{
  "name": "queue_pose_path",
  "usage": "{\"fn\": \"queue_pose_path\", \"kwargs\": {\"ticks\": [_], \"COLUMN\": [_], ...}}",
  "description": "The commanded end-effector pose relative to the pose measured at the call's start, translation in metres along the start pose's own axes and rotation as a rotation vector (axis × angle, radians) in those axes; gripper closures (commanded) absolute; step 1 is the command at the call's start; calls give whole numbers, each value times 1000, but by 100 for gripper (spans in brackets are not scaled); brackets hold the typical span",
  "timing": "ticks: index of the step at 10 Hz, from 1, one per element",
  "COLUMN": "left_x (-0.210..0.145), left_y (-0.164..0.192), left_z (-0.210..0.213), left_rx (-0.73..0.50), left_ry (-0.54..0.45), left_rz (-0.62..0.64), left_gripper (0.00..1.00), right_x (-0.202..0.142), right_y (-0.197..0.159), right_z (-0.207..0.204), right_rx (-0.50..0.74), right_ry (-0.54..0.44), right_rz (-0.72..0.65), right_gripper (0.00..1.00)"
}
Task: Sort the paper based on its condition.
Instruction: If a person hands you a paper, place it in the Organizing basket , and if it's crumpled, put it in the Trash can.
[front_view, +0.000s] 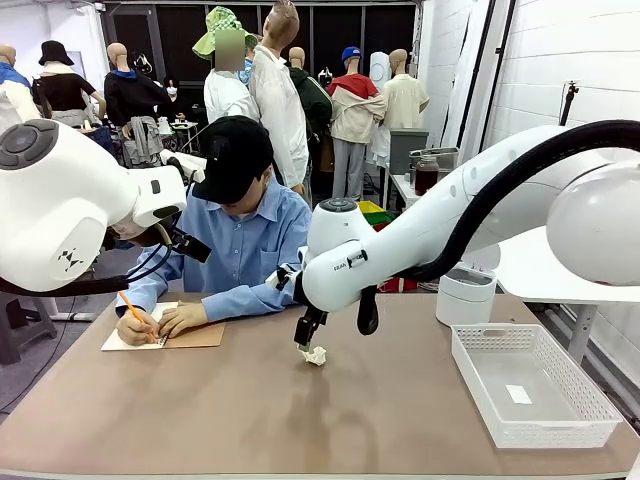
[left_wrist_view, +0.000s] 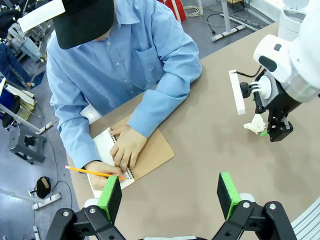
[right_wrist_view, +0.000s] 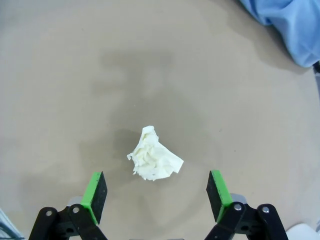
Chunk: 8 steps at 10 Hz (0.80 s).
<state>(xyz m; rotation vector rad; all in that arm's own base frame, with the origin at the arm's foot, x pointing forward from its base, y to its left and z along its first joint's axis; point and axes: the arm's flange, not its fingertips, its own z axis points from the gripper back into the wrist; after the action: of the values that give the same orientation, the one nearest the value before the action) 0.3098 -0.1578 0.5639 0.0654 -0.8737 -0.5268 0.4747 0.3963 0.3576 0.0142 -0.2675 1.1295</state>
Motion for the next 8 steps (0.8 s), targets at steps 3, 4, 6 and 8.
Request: {"fn": "queue_pose_path", "kwargs": {"ticks": [3,4,6,8], "left_x": [0,0,0,0], "left_y": [1,1,1,1], "left_z": [-1,-1,-1,-1], "left_rx": [8,8,8,8], "left_ry": [-4,-4,-4,-4], "left_rz": [-14,-14,-14,-14], "left_gripper": [0,0,0,0], "right_x": [8,8,7,8], "right_y": [8,10,11,9], "right_z": [-26,-30,-35,-40], "right_rx": [-23,-9,-11,-7], "right_ry": [87,98,109,120], "right_rz": [-12,-6,-2,-2], "right_gripper": [0,0,0,0]}}
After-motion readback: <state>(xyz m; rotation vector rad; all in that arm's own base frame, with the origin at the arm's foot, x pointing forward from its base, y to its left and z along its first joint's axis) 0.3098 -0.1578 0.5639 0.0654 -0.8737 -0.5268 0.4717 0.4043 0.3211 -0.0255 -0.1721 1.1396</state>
